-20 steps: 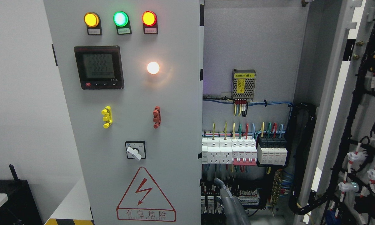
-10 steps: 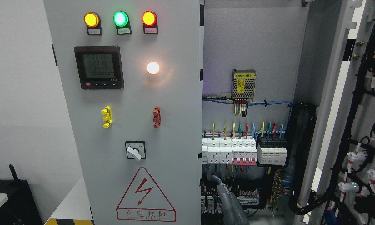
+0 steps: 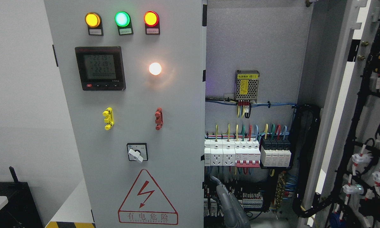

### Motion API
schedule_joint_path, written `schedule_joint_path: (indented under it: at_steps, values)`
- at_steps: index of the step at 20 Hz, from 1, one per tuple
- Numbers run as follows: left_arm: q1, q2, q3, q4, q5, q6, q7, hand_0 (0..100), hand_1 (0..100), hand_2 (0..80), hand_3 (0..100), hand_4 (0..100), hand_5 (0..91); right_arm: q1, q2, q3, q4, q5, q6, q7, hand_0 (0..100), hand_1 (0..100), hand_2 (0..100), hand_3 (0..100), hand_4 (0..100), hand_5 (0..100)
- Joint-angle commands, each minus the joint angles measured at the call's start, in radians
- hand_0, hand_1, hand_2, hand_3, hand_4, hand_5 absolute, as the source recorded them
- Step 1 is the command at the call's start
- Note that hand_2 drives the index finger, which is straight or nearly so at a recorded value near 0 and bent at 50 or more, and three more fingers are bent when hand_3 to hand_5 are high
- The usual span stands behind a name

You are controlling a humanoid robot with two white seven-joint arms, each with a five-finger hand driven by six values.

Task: Open door with both hands
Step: 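Raise the right hand toward the lower cabinet interior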

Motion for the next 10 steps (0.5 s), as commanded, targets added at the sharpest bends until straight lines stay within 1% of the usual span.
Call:
schedule_joint_path:
  at_steps: [1,2,3,9,10]
  values:
    - [0.002,0.0,0.001,-0.009,0.0,0.0,0.0,0,0,0.0,0,0,0.0,-0.01,-0.004,0.002,0.018,-0.001,0.001,0.019,38,0,0,0,0,0]
    - [0.002,0.0,0.0,-0.009,0.0,0.0,0.0,0,0,0.0,0,0,0.0,-0.013,-0.004,0.002,0.018,-0.002,0.003,0.038,38,0,0,0,0,0]
    - [0.002,0.0,0.0,-0.009,0.0,0.0,0.0,0,0,0.0,0,0,0.0,-0.015,-0.004,0.002,0.018,-0.002,0.003,0.049,38,0,0,0,0,0]
    - [0.002,0.0,0.0,-0.009,-0.001,0.0,0.0,0,0,0.0,0,0,0.0,-0.029,-0.006,-0.001,0.025,-0.004,0.001,0.055,38,0,0,0,0,0]
    - [0.002,0.0,0.001,-0.009,0.0,0.0,0.0,0,0,0.0,0,0,0.0,-0.032,-0.006,-0.001,0.031,-0.002,0.003,0.063,38,0,0,0,0,0]
